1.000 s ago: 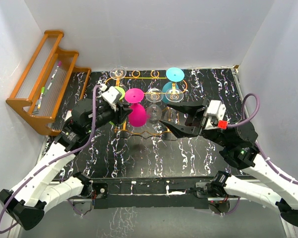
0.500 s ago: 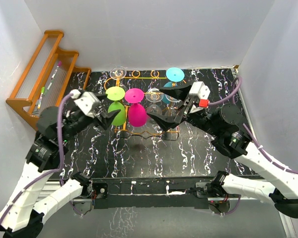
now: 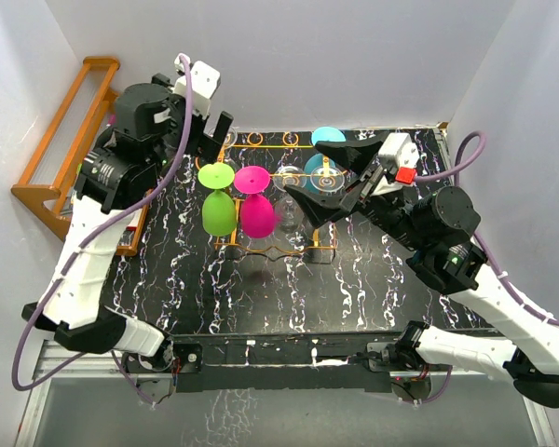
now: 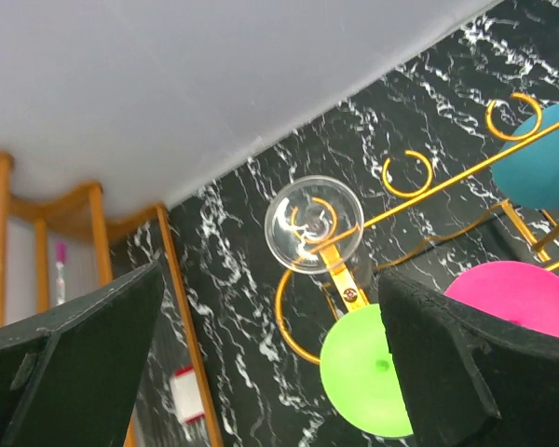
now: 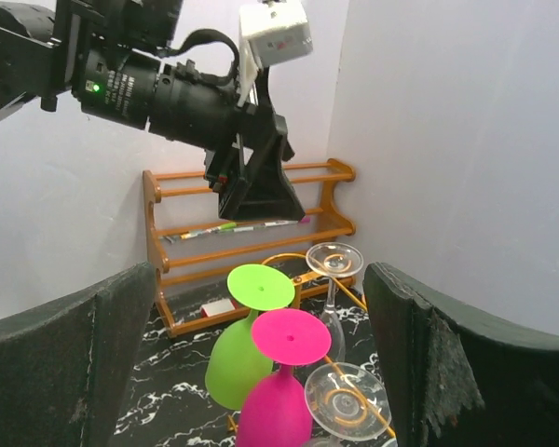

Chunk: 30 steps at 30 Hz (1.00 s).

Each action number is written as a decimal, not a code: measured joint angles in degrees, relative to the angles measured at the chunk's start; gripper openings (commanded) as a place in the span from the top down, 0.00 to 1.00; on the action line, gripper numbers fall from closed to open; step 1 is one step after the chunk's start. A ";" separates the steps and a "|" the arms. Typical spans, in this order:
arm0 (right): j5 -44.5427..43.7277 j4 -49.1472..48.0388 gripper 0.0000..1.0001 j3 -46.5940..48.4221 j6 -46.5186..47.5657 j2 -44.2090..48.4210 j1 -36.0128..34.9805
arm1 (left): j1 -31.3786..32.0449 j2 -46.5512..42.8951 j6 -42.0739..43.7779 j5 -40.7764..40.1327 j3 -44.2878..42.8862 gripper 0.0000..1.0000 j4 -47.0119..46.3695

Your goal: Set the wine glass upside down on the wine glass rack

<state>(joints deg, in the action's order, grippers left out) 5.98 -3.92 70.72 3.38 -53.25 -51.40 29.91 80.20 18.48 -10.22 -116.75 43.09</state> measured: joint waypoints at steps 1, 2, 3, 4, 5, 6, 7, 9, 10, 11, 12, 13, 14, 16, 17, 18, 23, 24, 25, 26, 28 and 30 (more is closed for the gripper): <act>-0.15 0.17 0.02 -0.02 0.09 0.00 0.00 | 0.00 0.74 -1.11 -0.57 0.00 0.03 1.22; -0.35 0.39 0.02 -0.07 0.22 0.00 0.00 | -0.04 1.27 -2.73 -1.38 0.00 0.03 2.49; -0.61 0.46 0.02 -0.11 0.42 0.02 0.00 | -0.09 1.49 -4.24 -2.34 -0.15 0.03 3.48; -0.92 0.52 0.02 -0.11 0.63 0.04 0.00 | -0.11 1.51 -5.62 -3.63 -0.59 0.03 4.35; -1.31 0.70 0.02 -0.11 0.90 0.04 0.00 | -0.13 1.42 -6.69 -5.01 -1.29 0.03 4.85; -1.66 0.96 0.02 -0.11 1.14 0.07 0.00 | -0.17 1.14 -7.41 -6.25 -1.95 0.03 4.98; -1.99 1.27 0.02 -0.11 1.33 0.07 0.00 | -0.22 0.83 -7.82 -7.21 -2.36 0.03 4.96; -2.69 2.27 0.02 -0.11 1.75 0.07 0.00 | -0.61 -0.26 -8.22 -9.33 -3.08 0.03 4.92; -3.04 2.73 0.02 -0.11 1.99 0.07 0.00 | -1.05 -0.79 -8.28 -10.03 -3.30 0.03 4.90; -3.26 3.02 0.02 -0.11 2.19 0.07 0.00 | -1.64 -1.25 -8.48 -10.73 -3.50 0.03 4.79; -3.56 3.43 0.02 -0.11 2.43 0.07 0.00 | -2.29 -1.46 -8.76 -12.00 -3.72 0.03 4.48; -3.98 3.78 0.02 -0.11 2.69 0.13 0.00 | -3.45 -1.53 -9.16 -14.14 -4.22 0.03 3.67; -4.46 3.98 0.02 -0.20 2.97 0.22 0.00 | -4.39 -1.36 -9.27 -15.91 -4.70 0.03 3.02; -5.60 4.39 0.02 -0.33 3.98 0.48 0.00 | -6.12 -1.11 -9.49 -20.31 -4.96 0.03 0.74; -6.08 4.44 0.02 -0.33 4.33 0.50 0.00 | -6.64 -0.98 -9.55 -22.14 -4.96 0.03 0.07; -6.56 4.48 0.02 -0.33 4.79 0.55 0.00 | -6.86 -0.85 -9.46 -23.30 -4.96 0.03 -0.48; -8.13 5.01 0.02 -0.35 7.45 0.15 0.00 | -6.86 -0.76 -6.16 -24.11 -3.04 0.03 -2.99; -8.39 5.01 0.02 -0.42 8.15 -0.07 0.00 | -6.86 -0.87 -4.98 -24.11 -1.62 0.03 -4.26; -8.72 5.03 0.02 -0.44 8.74 -0.37 0.00 | -6.84 -0.92 -4.07 -24.13 -0.55 0.03 -5.05; -9.09 5.03 0.02 -0.44 9.22 -0.79 0.00 | -6.84 -0.90 -2.99 -24.09 0.63 0.03 -5.92; -9.57 5.05 0.02 -0.46 10.01 -1.64 0.00 | -6.82 -0.70 -0.94 -23.37 2.56 0.03 -7.50; -10.14 5.07 0.02 -1.01 10.49 -2.29 0.00 | -6.82 -0.46 0.33 -22.03 3.43 0.03 -8.35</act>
<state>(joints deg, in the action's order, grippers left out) -4.16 1.15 69.71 13.87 -55.55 -51.40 23.09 79.75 18.81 -32.25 -113.32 34.74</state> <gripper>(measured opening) 0.982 0.970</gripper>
